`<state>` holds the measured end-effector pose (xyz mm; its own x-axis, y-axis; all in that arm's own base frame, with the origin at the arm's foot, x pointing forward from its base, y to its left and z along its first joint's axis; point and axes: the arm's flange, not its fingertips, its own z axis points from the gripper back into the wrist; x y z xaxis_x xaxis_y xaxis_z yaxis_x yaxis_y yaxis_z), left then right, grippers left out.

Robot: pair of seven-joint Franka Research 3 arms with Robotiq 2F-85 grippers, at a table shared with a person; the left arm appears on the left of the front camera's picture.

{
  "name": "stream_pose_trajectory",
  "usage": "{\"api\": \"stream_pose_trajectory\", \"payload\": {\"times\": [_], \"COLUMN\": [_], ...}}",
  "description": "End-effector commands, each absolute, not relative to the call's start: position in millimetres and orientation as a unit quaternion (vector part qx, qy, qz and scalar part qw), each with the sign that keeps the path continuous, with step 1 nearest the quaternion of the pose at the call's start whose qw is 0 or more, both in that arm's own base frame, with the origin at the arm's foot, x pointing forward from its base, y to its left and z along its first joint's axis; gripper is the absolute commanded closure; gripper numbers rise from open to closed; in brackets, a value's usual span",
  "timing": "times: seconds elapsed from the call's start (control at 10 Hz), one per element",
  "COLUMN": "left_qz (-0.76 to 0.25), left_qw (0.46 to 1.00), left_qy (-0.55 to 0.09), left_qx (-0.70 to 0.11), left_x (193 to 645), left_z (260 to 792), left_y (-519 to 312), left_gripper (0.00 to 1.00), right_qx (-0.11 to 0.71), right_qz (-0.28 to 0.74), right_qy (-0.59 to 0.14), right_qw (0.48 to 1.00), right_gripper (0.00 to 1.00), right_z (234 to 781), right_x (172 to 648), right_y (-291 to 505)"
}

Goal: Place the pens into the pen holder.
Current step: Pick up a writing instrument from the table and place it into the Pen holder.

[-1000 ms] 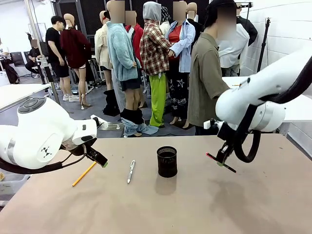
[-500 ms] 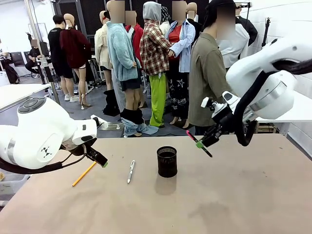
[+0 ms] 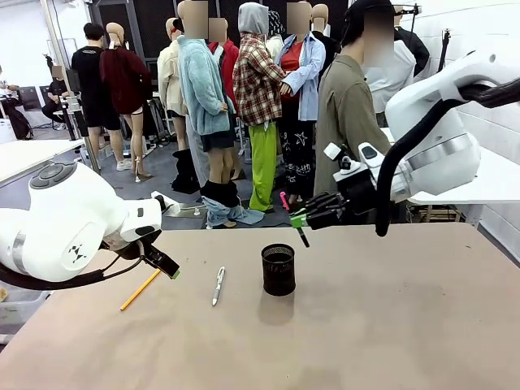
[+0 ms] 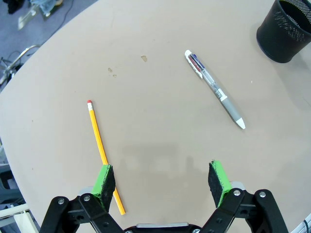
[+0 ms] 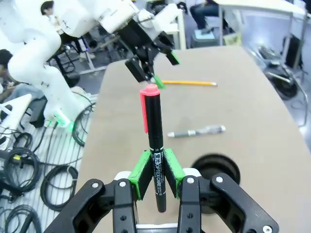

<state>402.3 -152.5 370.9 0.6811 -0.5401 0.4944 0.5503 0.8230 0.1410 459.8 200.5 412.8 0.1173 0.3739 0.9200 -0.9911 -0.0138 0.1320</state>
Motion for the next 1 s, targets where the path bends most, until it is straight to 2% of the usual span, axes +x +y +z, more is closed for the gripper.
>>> {"api": "stream_pose_trajectory", "payload": {"times": [0.0, 0.5, 0.9], "left_qz": [-0.296, -0.296, -0.296], "left_qw": [0.917, 0.917, 0.917], "left_qy": [-0.267, -0.267, -0.267], "left_qx": [-0.01, -0.01, -0.01], "left_x": [403, 403, 403], "left_z": [371, 371, 371], "left_y": [-151, -151, -151], "left_gripper": [0.0, 0.0, 0.0], "right_qx": [0.456, 0.472, 0.421], "right_qz": [0.577, 0.586, 0.592], "right_qy": [-0.369, -0.345, -0.346], "right_qw": [0.569, 0.561, 0.593], "right_gripper": [1.0, 1.0, 1.0], "right_z": [396, 360, 334], "right_x": [485, 510, 510], "right_y": [219, 240, 248]}}
